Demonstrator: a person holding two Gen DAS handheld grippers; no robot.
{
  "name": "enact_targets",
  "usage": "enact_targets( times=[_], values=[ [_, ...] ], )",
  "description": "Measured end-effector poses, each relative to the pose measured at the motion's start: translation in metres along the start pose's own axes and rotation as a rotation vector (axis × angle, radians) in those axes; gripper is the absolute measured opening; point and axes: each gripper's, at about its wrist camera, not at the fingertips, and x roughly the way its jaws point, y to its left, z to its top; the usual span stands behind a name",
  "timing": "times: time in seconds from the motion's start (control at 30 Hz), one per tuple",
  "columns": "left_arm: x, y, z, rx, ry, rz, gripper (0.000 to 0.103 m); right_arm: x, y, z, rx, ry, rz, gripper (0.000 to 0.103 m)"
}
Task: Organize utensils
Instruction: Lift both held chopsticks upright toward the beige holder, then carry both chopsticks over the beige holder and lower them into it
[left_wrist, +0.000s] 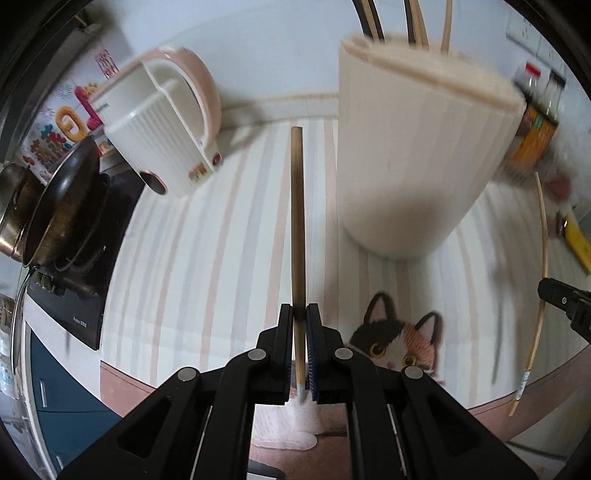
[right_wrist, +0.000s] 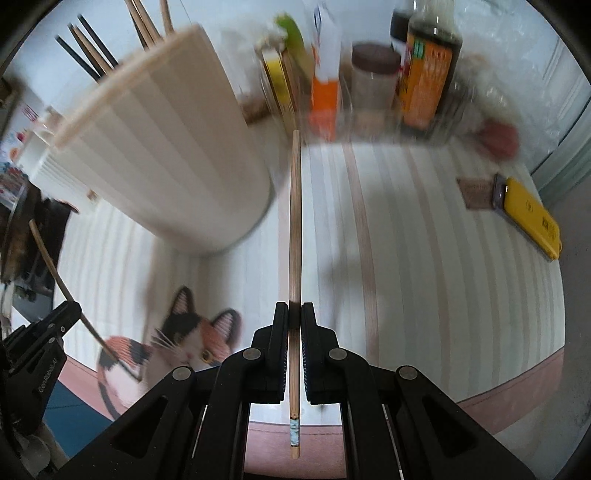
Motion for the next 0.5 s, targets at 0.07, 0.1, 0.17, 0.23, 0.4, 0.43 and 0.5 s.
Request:
enact_targets(
  times=[0.07,0.1,0.17,0.23,0.4,0.43,0.5],
  values=[
    [-0.01,0.004,0.004,-0.017,-0.025,-0.011,0.004,-0.026,-0.029,0.008,-0.006,-0.024,0.013,0.007],
    [-0.014,0.005,0.006,-0.024,-0.036,-0.016,0.004,-0.032,-0.027,0.009,-0.006,-0.038,0.021,0.007],
    [-0.026,0.009,0.011,-0.046,-0.066,-0.029,0.004,-0.049,-0.023,0.014,-0.01,-0.069,0.038,0.007],
    [-0.038,0.014,0.015,-0.062,-0.092,-0.041,0.004,-0.063,-0.021,0.02,-0.01,-0.094,0.055,0.007],
    [-0.075,0.029,0.029,-0.125,-0.177,-0.075,0.004,-0.097,-0.012,0.033,-0.012,-0.168,0.104,0.007],
    [-0.083,0.033,0.033,-0.136,-0.197,-0.081,0.004,-0.103,-0.01,0.035,-0.013,-0.182,0.112,0.007],
    [-0.097,0.04,0.041,-0.154,-0.233,-0.092,0.004,-0.117,-0.007,0.042,-0.017,-0.211,0.13,0.007]
  ],
)
